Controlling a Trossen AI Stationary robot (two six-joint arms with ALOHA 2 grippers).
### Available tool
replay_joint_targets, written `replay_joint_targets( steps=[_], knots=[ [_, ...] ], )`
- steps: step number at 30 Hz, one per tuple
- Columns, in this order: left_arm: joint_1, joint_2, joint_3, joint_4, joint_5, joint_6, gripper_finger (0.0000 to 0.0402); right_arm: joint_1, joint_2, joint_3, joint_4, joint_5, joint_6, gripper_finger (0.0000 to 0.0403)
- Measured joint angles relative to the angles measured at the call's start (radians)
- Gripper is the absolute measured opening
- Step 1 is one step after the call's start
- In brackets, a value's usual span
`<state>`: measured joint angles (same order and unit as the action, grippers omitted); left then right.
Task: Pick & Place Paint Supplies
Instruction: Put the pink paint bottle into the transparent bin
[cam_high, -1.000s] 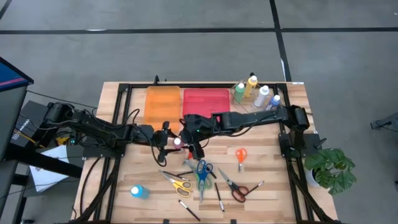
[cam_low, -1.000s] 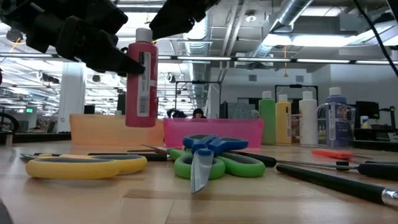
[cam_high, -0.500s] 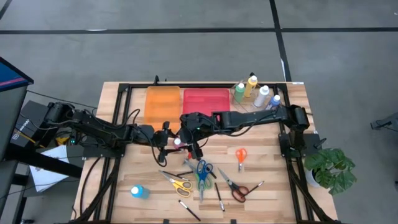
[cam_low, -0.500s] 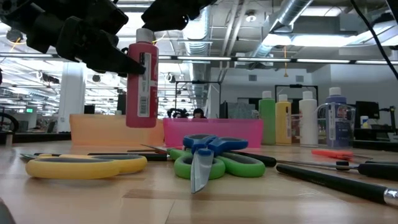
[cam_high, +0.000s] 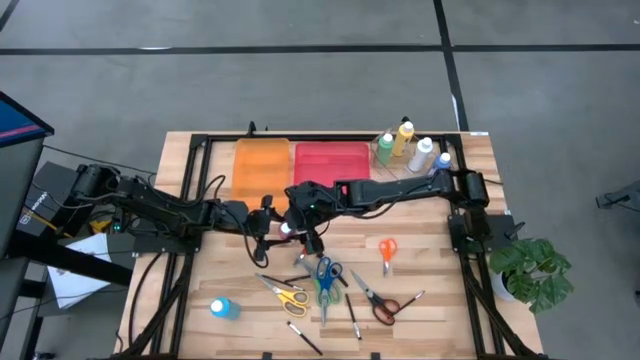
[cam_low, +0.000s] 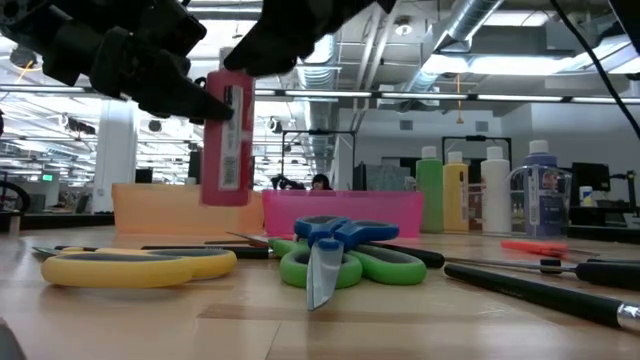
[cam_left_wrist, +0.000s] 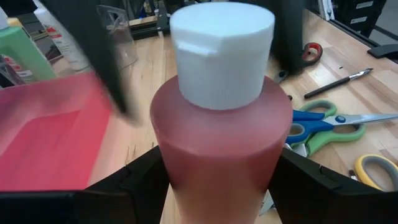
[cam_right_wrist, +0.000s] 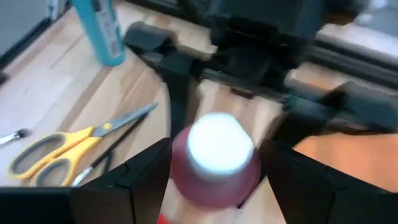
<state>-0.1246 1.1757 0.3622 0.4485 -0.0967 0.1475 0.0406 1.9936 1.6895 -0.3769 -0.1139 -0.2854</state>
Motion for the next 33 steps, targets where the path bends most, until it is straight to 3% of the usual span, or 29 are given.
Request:
replay_joint_targets(
  steps=[8, 20, 27, 33],
  knots=[
    [0.000, 0.000, -0.001, 0.005, 0.001, -0.002, 0.0232, 0.000, 0.007, 0.005, 0.014, 0.003, -0.008, 0.0230],
    [0.000, 0.000, -0.001, 0.003, 0.000, 0.001, 0.0232, 0.000, 0.007, 0.005, 0.012, -0.004, -0.010, 0.0114],
    [0.000, 0.000, -0.001, 0.002, 0.000, 0.000, 0.0234, 0.000, 0.007, 0.005, 0.010, -0.004, -0.025, 0.0118],
    [0.000, -0.006, 0.003, 0.011, 0.001, -0.004, 0.0274, -0.005, -0.001, 0.002, -0.048, -0.041, -0.040, 0.0114]
  ],
)
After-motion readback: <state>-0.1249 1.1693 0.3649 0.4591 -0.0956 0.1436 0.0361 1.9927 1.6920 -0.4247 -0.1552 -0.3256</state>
